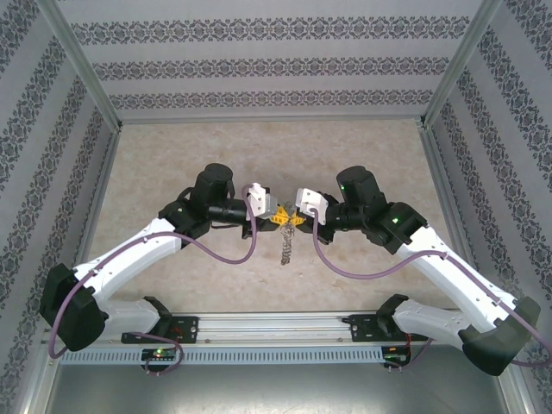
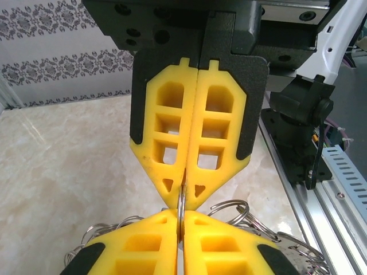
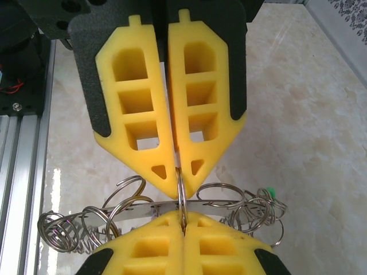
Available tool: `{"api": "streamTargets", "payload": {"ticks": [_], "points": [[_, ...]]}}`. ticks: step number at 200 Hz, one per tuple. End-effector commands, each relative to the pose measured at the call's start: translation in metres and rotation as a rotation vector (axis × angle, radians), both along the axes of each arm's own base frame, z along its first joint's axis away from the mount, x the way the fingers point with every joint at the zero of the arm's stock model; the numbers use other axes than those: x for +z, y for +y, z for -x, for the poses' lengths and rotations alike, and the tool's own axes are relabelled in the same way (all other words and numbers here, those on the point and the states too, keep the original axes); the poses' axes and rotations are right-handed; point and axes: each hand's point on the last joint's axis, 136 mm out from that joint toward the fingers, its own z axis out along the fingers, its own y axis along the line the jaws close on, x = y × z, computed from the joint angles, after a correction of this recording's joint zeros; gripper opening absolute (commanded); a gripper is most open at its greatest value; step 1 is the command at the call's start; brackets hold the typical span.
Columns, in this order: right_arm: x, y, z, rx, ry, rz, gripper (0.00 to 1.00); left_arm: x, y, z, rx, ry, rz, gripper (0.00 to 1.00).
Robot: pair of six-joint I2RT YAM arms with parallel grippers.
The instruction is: Put the keys on the keyring
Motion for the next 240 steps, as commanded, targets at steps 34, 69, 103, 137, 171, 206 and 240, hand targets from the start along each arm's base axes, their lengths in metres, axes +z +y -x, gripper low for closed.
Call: {"api": "streamTargets", "payload": {"ticks": [34,69,103,137,171,206,240], "points": [[0.011,0.004,-0.001,0.003,-0.018,0.014,0.0,0.001,-0.003,0.01,-0.064,-0.004,-0.026,0.16],[0.005,0.004,-0.004,-0.005,-0.021,0.05,0.0,0.0,-0.003,0.008,-0.064,-0.004,-0.047,0.2],[0.007,0.006,-0.004,-0.004,-0.029,0.045,0.0,0.0,-0.002,0.009,-0.062,-0.009,-0.051,0.2],[0.006,0.007,-0.004,-0.004,-0.016,0.058,0.0,0.003,-0.004,0.006,-0.06,-0.011,-0.046,0.18],[0.004,0.008,-0.004,-0.005,-0.02,0.066,0.0,-0.002,-0.004,0.005,-0.064,-0.006,-0.064,0.16],[0.007,0.011,-0.003,0.0,-0.019,0.048,0.0,-0.005,-0.004,0.006,-0.073,-0.002,-0.089,0.09],[0.01,0.011,-0.003,0.001,-0.024,0.038,0.0,-0.008,-0.002,0.005,-0.07,-0.01,-0.105,0.13]]}}
